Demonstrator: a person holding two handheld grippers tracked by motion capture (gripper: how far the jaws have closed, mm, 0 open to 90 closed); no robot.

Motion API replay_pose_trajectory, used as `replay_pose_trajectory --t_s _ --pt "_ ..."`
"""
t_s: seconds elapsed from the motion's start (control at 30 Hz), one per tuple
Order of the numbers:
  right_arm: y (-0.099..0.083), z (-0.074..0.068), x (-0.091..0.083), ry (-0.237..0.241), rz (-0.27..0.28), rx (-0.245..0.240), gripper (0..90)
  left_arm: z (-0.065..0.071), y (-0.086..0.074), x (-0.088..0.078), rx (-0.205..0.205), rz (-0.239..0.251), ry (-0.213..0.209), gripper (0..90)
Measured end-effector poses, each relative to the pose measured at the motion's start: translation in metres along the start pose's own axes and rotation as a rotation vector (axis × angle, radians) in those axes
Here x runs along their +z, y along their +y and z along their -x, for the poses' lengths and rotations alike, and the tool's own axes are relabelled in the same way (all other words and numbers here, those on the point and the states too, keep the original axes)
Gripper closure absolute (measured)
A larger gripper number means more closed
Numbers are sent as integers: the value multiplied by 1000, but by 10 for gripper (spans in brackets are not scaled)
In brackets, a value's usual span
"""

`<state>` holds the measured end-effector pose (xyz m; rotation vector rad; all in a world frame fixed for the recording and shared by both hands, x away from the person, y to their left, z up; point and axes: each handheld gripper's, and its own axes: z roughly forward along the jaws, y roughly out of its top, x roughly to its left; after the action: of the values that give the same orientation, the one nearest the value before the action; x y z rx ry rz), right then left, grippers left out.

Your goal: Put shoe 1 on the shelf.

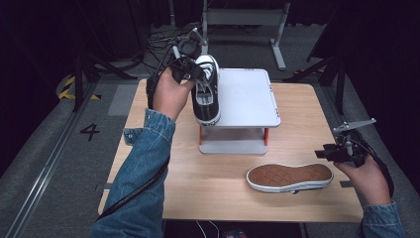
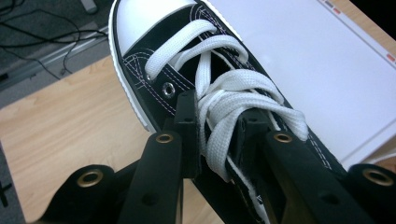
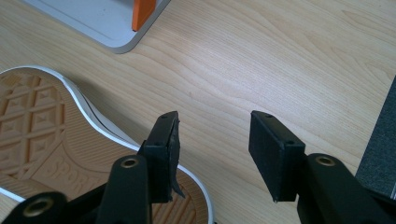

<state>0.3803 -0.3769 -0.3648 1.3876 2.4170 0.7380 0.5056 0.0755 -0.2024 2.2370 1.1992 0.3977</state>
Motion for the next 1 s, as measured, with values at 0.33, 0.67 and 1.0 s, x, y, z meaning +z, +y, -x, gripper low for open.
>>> replay_pose_trajectory --t_s 0.33,0.67,1.0 --pt "-2 3 -1 6 12 13 537 13 24 31 42 -6 -5 760" --pt "-2 4 -2 11 15 16 537 22 36 54 48 -23 9 759" --pt "-3 5 -1 14 14 19 537 30 43 67 51 -43 32 757"
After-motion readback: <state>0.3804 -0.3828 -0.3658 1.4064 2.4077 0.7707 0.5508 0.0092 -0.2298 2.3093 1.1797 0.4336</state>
